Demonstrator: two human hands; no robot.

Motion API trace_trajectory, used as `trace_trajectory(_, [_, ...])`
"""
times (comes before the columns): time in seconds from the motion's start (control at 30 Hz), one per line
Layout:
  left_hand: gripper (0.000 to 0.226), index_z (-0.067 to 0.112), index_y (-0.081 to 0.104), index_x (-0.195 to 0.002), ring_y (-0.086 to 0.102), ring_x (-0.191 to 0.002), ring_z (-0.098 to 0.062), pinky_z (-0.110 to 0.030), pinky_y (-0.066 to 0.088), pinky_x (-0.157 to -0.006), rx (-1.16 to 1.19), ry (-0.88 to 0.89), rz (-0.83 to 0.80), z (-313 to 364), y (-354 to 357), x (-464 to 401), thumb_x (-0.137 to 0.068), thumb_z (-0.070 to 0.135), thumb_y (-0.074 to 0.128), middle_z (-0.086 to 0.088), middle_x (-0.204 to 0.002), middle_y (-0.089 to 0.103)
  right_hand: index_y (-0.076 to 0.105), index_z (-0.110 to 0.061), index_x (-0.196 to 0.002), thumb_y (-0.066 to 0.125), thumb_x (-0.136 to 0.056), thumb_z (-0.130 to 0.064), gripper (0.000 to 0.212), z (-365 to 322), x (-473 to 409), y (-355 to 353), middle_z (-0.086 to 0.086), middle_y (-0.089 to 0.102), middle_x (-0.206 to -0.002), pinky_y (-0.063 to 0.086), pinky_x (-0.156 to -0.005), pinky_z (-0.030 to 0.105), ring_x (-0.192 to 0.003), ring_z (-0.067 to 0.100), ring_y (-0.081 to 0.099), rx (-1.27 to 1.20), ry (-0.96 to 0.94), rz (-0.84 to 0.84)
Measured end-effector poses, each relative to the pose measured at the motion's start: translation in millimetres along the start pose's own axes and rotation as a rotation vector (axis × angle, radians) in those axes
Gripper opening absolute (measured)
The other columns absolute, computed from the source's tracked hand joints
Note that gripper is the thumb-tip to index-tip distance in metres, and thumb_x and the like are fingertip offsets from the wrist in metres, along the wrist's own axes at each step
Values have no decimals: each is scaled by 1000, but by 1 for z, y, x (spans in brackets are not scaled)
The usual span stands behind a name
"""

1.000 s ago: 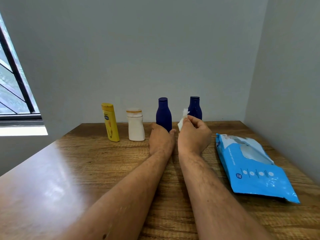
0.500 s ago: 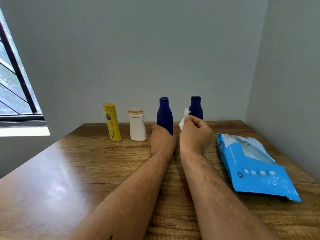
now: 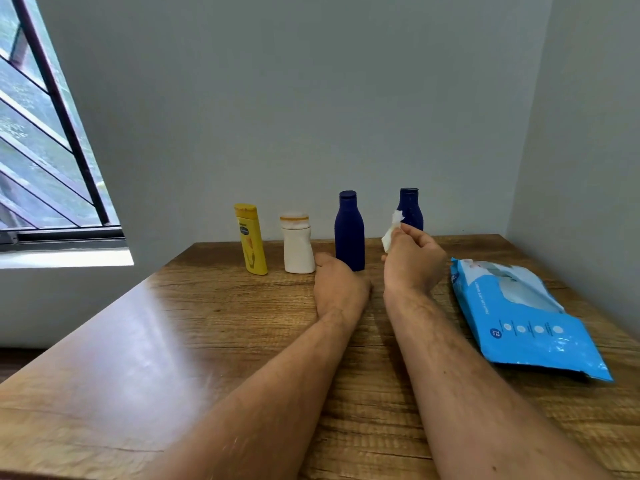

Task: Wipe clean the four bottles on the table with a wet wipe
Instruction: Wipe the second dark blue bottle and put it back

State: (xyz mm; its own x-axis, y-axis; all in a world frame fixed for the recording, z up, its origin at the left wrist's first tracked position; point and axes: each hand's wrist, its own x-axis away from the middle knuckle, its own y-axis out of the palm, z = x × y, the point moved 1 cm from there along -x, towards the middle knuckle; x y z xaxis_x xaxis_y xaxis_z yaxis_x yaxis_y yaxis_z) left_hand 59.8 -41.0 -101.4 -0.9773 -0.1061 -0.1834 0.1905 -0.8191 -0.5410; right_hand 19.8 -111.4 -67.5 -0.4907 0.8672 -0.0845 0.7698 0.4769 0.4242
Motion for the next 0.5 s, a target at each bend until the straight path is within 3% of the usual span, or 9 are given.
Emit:
trace_trajectory(0.23, [66,17,38,-134,59,-117,-19,-30,49,-93,-32,116,-100,-4,-11,28,-83,25,80,-5,-134,57,70,-24,-98,67,-91,-21,8,-2,1,-8,-10,66,-99,61,-81,38,-100,14,65,-43,30,63])
trace_trajectory(0.3, [63,19,40,-136,58,-117,-16,-29,47,-95,-42,184,-127,-1,-12,33,-85,26,77,-2,-133,58,70,-23,-103,65,-93,-22,11,-7,1,-11,-9,67,-102,61,-77,30,-99,13,65,-83,2,104])
trace_trajectory(0.4, [60,20,43,-138,56,-106,-8,-21,44,-86,6,282,-121,13,-13,34,-88,29,74,6,-121,60,70,-18,-111,63,-95,-23,19,-18,-2,-13,-7,68,-108,52,-63,8,-98,9,63,-146,-89,148])
trace_trajectory(0.5, [61,19,44,-139,52,-102,-2,-16,41,-84,100,327,-107,27,-11,30,-88,30,75,3,-129,60,70,-16,-111,63,-95,-24,19,-23,-6,-14,-8,68,-107,44,-57,-2,-94,7,61,-171,-135,178])
